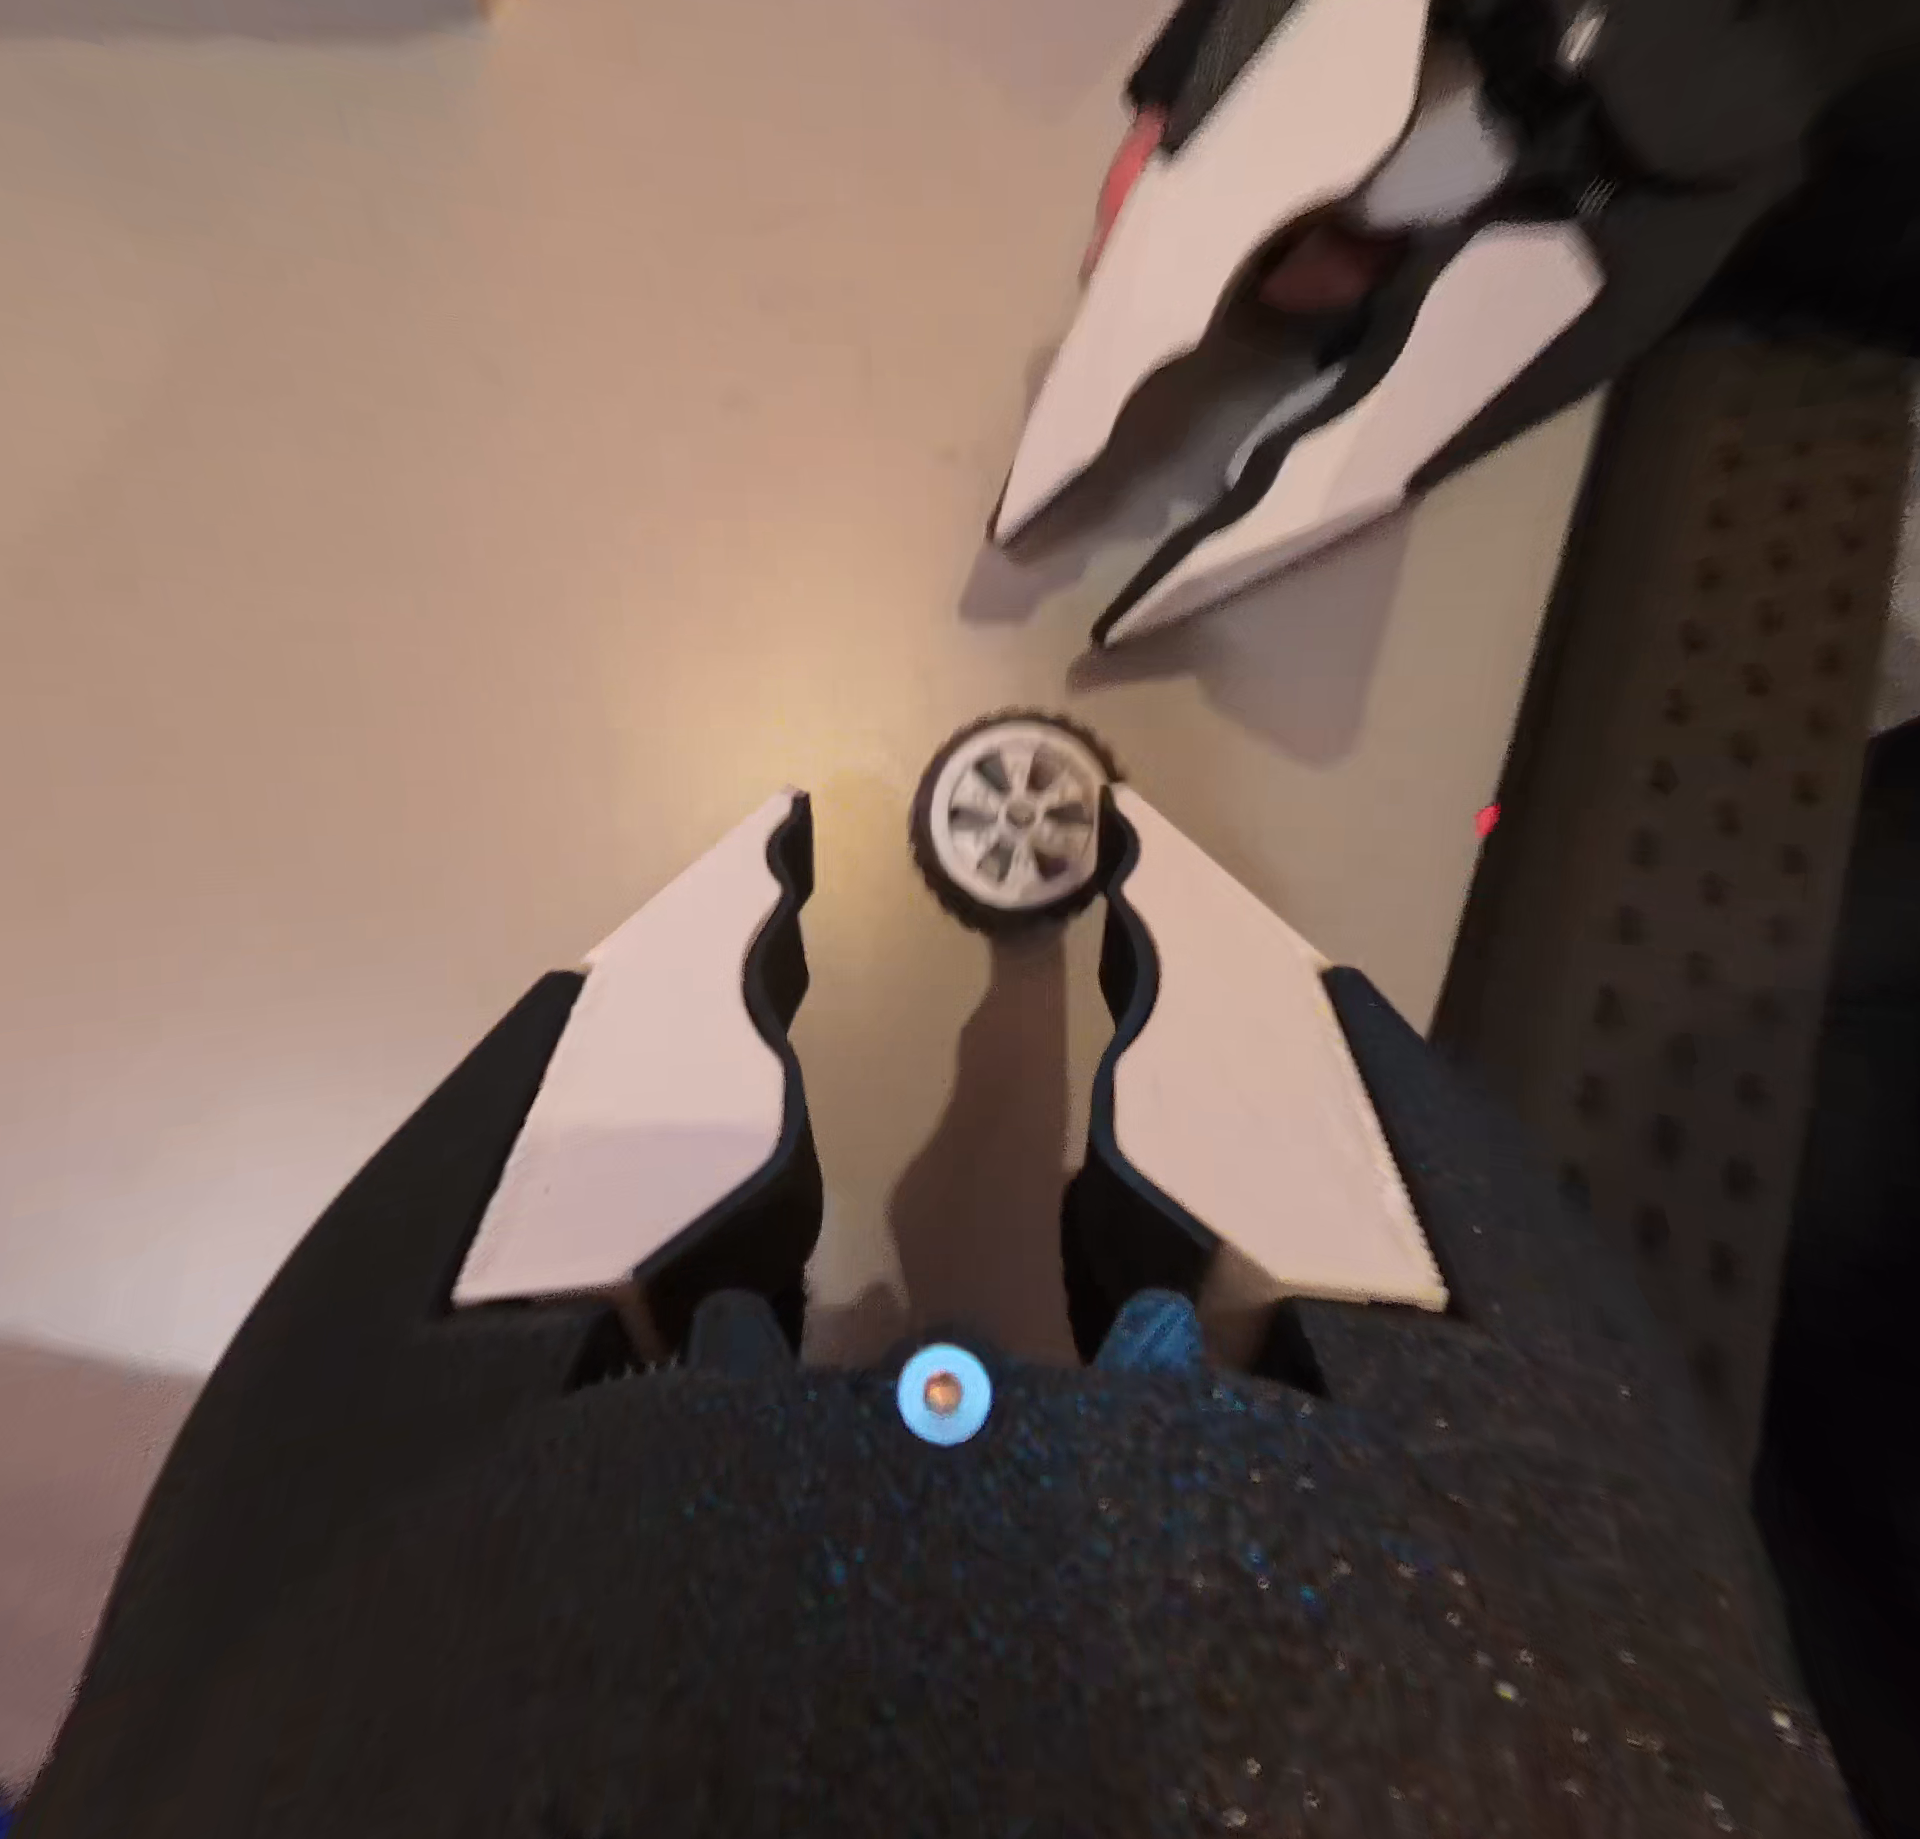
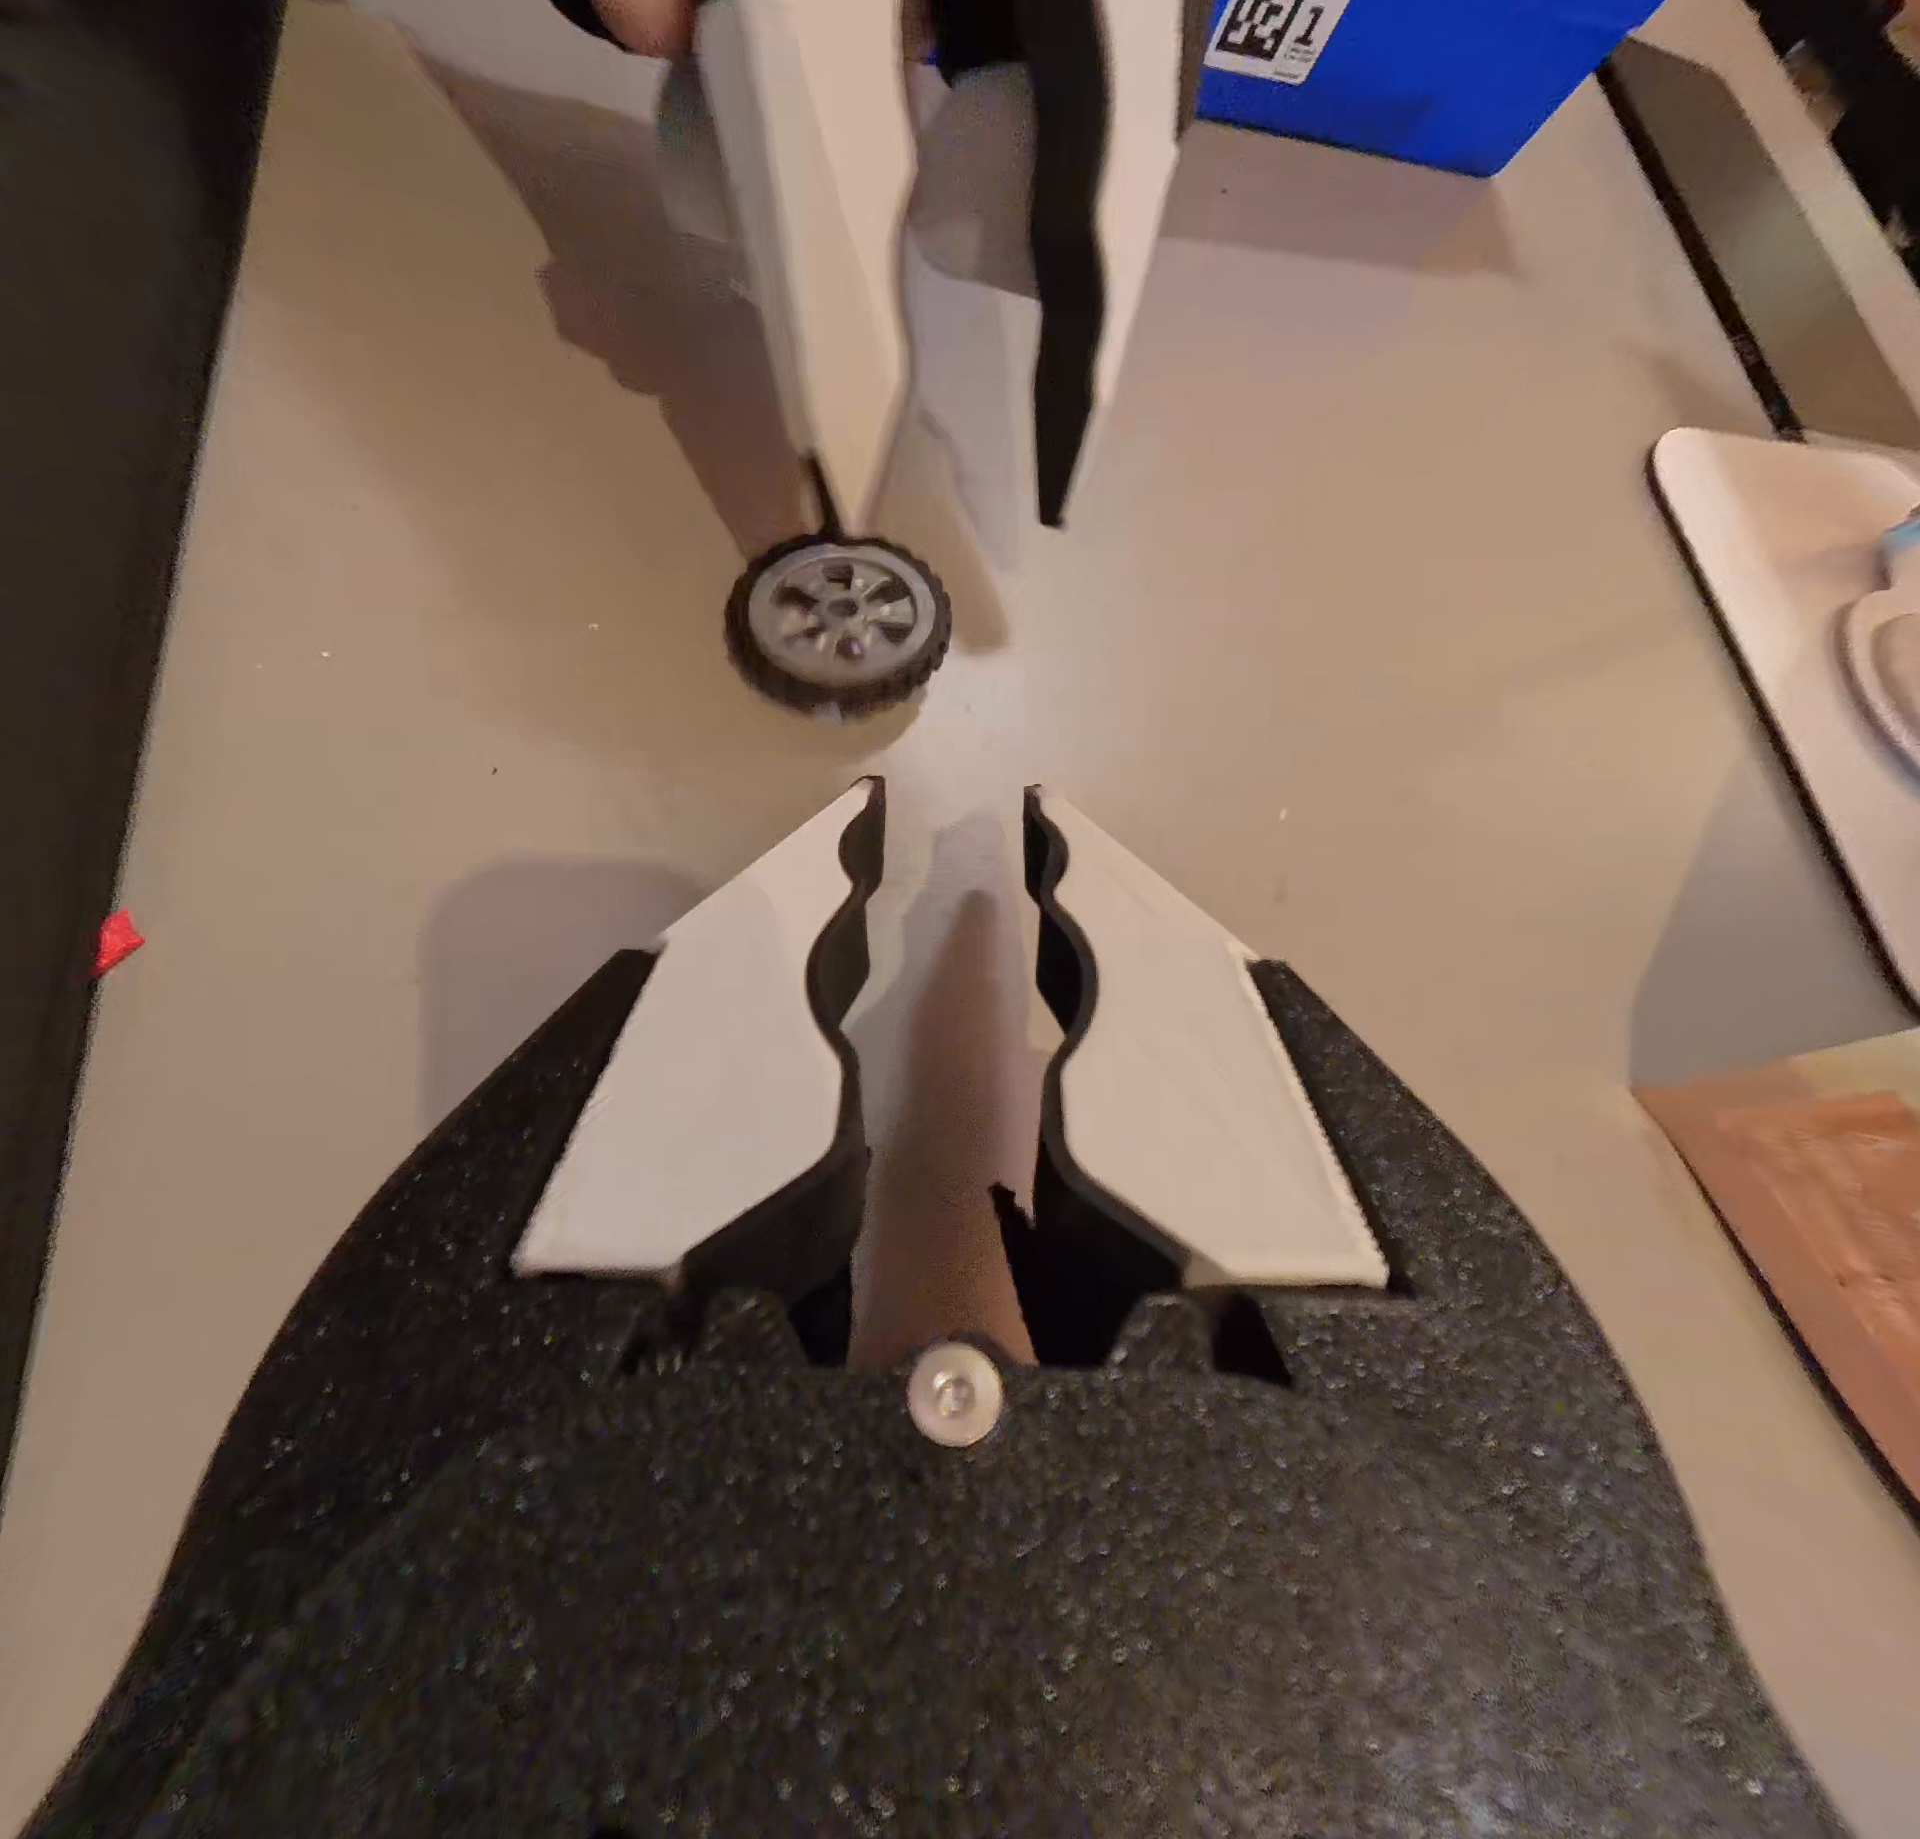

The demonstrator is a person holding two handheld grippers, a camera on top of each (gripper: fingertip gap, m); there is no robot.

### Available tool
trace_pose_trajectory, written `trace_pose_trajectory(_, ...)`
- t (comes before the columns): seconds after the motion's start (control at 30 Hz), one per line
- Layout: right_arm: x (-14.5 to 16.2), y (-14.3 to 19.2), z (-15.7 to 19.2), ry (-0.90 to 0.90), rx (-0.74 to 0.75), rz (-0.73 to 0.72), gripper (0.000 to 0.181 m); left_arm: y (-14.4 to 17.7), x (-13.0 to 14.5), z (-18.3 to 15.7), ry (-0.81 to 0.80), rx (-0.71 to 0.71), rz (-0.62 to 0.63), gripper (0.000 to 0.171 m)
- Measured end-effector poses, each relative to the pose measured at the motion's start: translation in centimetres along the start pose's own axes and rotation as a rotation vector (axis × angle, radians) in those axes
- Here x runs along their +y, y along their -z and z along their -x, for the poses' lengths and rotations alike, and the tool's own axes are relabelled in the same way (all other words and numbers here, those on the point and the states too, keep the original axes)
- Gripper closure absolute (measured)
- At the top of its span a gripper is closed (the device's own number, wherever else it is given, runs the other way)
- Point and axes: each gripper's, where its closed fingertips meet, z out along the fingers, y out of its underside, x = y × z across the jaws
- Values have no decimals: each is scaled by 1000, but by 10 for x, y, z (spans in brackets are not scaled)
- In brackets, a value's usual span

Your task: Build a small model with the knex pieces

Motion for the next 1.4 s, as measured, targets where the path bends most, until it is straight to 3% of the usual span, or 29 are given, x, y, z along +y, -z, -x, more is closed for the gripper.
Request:
trace_pose_trajectory(0.07,-4,0,0,-40,-21,-20,153,-5,23,2,1,-52,100,117)
trace_pose_trajectory(0.27,-14,-16,14,-70,-149,18,148,-14,22,-10,-87,-87,83,141)
trace_pose_trajectory(0.33,-15,-22,17,-90,-189,39,145,-14,20,-10,-136,-119,65,141)
trace_pose_trajectory(0.53,-20,-27,12,-209,-299,34,135,-14,11,-15,-493,-302,46,143)
trace_pose_trajectory(0.57,-21,-26,13,-224,-319,23,141,-15,10,-15,-529,-325,44,143)
trace_pose_trajectory(0.6,-22,-25,12,-227,-324,10,161,-16,8,-15,-562,-342,35,143)
trace_pose_trajectory(0.63,-23,-24,11,-228,-317,1,163,-16,7,-15,-584,-353,25,142)
trace_pose_trajectory(0.73,-28,-19,4,-251,-285,-55,172,-12,2,-8,-518,-366,-23,143)
trace_pose_trajectory(0.9,-37,-10,-16,-341,-206,-161,173,-7,-9,5,-359,-375,-106,117)
trace_pose_trajectory(1.07,-64,8,-40,-540,-184,-369,174,-4,-41,7,-437,-548,-196,100)
trace_pose_trajectory(1.17,-73,25,-54,-659,-204,-486,174,6,-62,10,-491,-665,-260,106)
trace_pose_trajectory(1.4,-81,35,-57,-730,-258,-585,174,15,-86,6,-523,-726,-346,120)
